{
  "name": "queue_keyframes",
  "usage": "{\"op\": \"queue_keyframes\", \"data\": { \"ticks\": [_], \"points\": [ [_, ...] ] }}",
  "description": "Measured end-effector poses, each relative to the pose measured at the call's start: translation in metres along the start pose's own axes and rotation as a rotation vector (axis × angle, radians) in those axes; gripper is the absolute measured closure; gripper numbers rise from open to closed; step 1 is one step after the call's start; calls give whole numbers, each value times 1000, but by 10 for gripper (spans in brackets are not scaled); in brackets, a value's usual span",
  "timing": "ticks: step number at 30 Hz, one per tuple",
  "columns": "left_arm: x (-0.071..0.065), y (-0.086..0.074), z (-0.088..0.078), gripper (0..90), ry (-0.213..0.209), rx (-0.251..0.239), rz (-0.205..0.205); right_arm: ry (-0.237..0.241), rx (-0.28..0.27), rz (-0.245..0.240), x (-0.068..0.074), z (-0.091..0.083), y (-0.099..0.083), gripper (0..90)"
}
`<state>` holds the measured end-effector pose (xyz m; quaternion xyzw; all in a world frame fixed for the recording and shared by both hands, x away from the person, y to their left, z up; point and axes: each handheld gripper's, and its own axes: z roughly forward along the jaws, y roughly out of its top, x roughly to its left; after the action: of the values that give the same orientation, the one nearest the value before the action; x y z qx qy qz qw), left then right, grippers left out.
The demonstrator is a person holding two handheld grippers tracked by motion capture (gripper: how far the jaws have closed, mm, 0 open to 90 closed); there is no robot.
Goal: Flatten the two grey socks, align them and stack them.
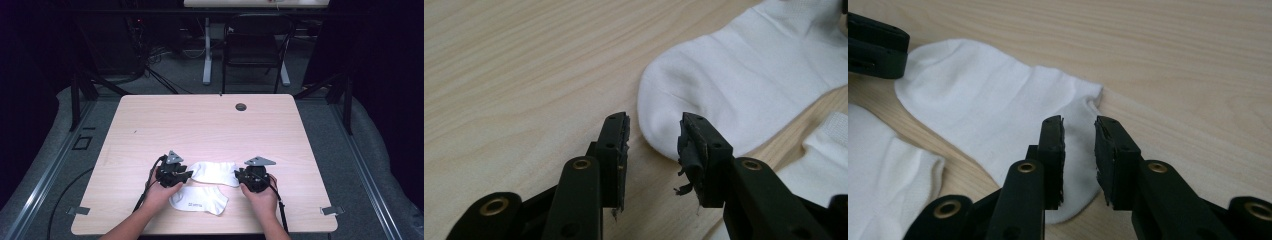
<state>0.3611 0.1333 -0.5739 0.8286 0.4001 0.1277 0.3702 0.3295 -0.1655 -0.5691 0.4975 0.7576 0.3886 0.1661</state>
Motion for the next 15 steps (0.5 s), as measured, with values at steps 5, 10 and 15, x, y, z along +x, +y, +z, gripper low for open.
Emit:
{"op": "queue_keyframes", "data": {
  "ticks": [5, 10, 15],
  "points": [
    [3, 3, -1, 644, 0, -13, -14, -13, -43, -11, -1, -4, 6, 655],
    [6, 6, 2, 641, 8, -4, -24, -7, -21, 2, -8, -4, 11, 588],
    [7, 11, 4, 627, 15, 4, -20, 16, -17, 3, -12, -2, 16, 568]
  ]
}}
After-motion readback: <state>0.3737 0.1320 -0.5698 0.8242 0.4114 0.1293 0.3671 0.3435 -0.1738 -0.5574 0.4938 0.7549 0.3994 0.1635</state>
